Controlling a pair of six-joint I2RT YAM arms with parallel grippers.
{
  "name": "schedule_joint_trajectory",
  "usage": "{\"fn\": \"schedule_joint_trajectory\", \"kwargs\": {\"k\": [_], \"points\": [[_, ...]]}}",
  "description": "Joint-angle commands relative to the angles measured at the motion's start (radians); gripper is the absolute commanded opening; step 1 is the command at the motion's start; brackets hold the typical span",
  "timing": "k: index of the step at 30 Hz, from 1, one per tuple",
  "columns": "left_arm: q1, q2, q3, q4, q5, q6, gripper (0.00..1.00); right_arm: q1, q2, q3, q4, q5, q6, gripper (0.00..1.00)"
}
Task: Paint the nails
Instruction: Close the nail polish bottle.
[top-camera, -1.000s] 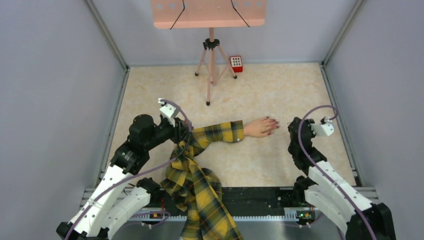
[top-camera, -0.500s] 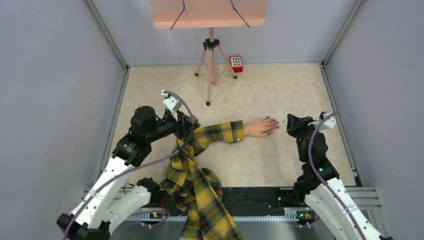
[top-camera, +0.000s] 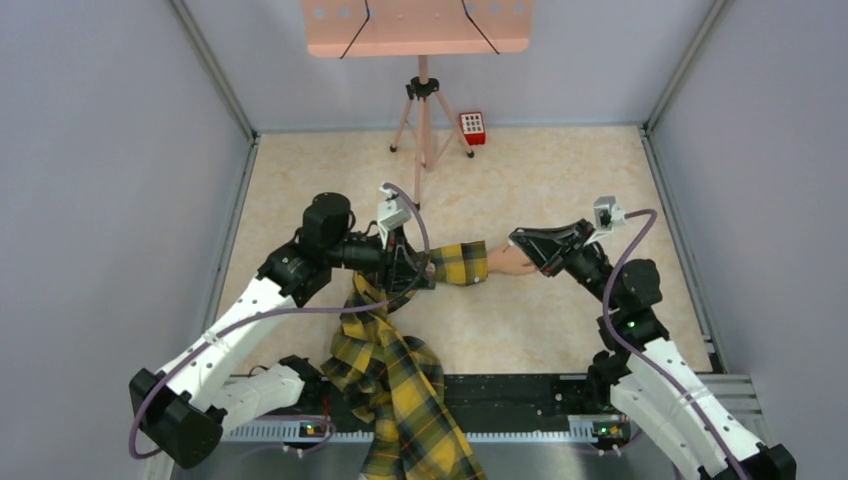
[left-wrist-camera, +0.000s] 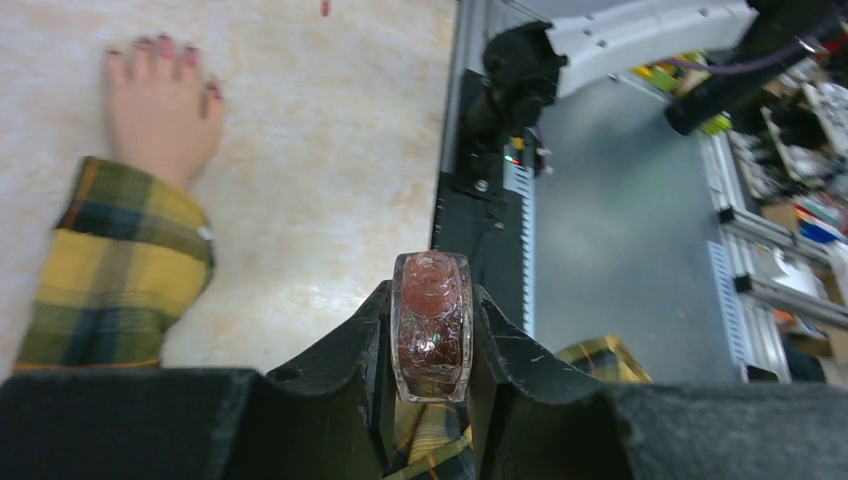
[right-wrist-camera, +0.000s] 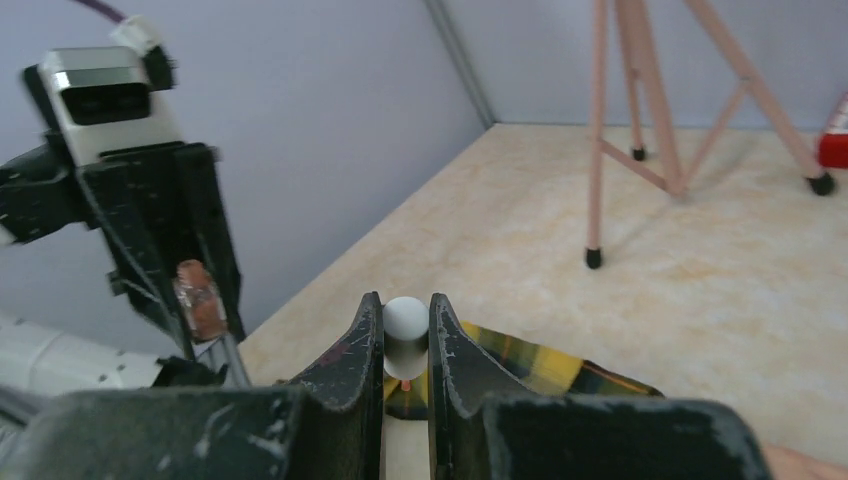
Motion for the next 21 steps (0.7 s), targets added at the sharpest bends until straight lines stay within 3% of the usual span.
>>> {"fn": "schedule_joint_trajectory", "kwargs": {"k": [1, 8, 11, 21], "points": [[-0.057, 0.035, 0.009, 0.003, 0.196, 0.055, 0.00, 0.086, 0.066, 0.068, 0.256, -0.206, 0.023, 0.00], [-0.097, 0.005, -0.010, -0.021, 0.198, 0.084, 0.00, 0.263, 0.197, 0.121, 0.440, -0.241, 0.039, 0.00], [-0.101, -0.017, 0.001, -0.087, 0.127, 0.134, 0.00, 0.322, 0.252, 0.146, 0.512, -0.253, 0.056, 0.00], [-0.120, -0.044, 0.000, -0.131, 0.062, 0.176, 0.00, 0.441, 0.382, 0.225, 0.567, -0.216, 0.029, 0.00]]}}
